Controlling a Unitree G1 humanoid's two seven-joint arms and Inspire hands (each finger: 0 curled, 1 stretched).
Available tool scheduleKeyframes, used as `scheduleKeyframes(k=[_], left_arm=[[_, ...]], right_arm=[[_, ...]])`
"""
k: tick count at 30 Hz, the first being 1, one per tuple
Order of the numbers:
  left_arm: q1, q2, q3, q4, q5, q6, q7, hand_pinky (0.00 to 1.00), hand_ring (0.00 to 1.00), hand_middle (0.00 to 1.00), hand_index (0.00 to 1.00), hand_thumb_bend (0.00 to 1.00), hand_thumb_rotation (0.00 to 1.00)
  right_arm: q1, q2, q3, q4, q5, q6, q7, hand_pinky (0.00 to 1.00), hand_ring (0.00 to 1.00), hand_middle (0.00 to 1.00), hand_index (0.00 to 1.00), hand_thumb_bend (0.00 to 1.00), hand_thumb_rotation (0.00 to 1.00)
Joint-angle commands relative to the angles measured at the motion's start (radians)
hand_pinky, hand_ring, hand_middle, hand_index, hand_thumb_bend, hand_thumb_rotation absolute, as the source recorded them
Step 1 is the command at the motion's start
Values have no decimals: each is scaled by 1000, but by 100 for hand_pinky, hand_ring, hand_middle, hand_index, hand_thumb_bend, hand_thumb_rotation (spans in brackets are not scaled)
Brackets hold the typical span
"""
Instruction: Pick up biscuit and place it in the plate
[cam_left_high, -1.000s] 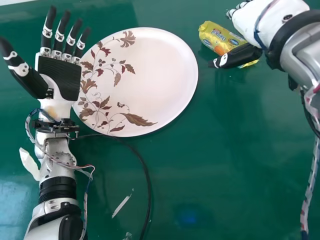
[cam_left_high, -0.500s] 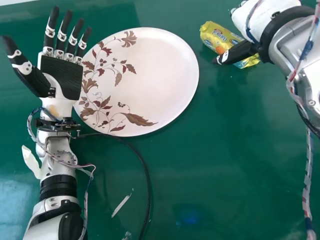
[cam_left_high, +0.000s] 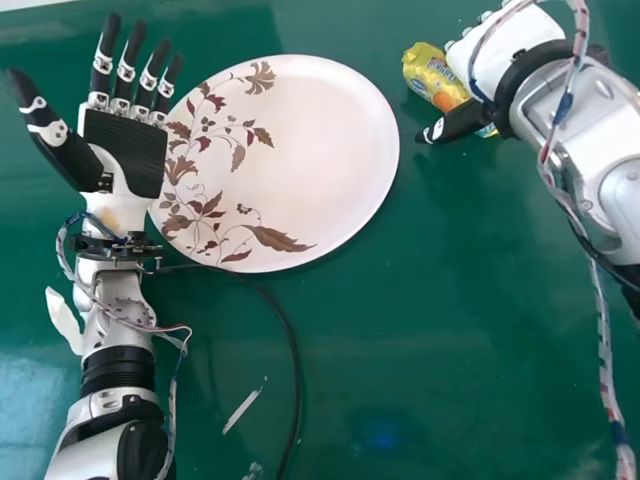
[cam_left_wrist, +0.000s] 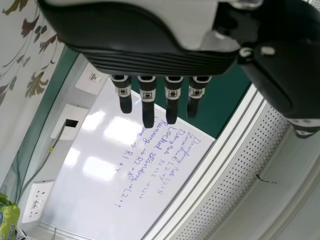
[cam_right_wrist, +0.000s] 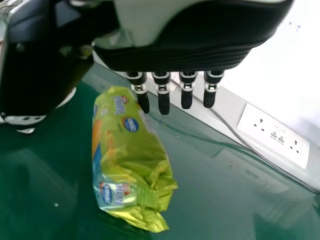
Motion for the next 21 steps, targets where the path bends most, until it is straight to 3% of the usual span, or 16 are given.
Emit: scheduleKeyframes(k=[1, 11, 21], left_arm=[[102, -71, 8, 133, -26, 51, 10, 100, 91, 96, 99, 100, 97], [91, -74, 15, 137, -37, 70, 10, 92, 89, 95, 98, 100, 100], [75, -70, 28, 160, -36, 79, 4, 98, 90, 96, 100, 100, 100]], right_arm=[[-10, 28, 32, 29, 18, -21, -17, 100, 100, 100, 100, 100, 60], [11, 28, 43, 90, 96, -46, -120, 100, 100, 100, 100, 100, 59], [-4, 38, 65, 163, 113, -44, -127, 100, 100, 100, 100, 99, 57]])
